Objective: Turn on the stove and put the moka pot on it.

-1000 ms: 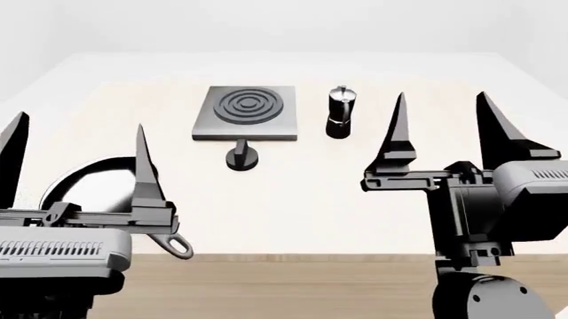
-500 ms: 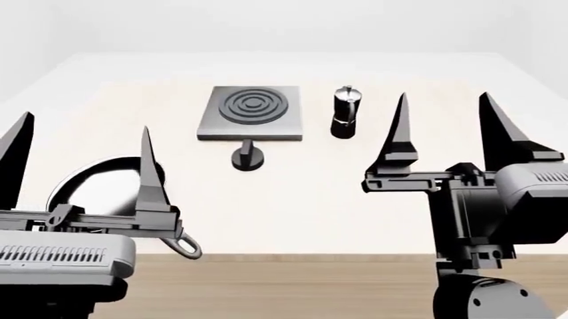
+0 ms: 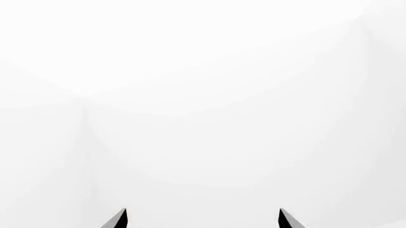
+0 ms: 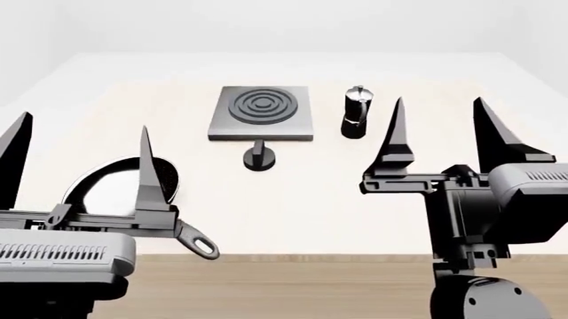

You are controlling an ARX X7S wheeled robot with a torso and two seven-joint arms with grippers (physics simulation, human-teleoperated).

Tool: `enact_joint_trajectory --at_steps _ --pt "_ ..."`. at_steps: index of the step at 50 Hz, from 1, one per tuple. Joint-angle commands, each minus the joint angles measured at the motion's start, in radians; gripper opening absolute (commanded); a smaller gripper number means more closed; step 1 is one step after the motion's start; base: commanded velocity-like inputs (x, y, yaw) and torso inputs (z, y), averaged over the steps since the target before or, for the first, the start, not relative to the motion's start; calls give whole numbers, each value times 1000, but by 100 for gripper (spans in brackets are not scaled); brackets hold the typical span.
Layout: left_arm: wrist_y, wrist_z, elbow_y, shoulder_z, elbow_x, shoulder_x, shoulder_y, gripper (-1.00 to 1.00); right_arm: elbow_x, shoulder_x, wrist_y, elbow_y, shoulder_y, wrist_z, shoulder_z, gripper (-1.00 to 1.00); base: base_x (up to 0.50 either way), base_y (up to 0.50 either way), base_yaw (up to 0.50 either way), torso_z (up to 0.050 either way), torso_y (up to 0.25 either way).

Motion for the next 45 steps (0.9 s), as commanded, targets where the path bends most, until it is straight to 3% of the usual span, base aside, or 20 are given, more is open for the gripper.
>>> enact_joint_trajectory --at_steps 1,30,45 --pt "-18 -3 3 9 -3 -2 -14 100 3 5 3 7 -5 11 -11 100 191 0 0 0 0" --pt "2 -20 -13 15 -16 -8 -15 100 11 16 -61 37 -30 25 -27 100 279 0 0 0 0" --pt "1 -28 -9 18 -21 -12 -10 100 33 28 -5 7 0 43 -31 100 295 0 0 0 0"
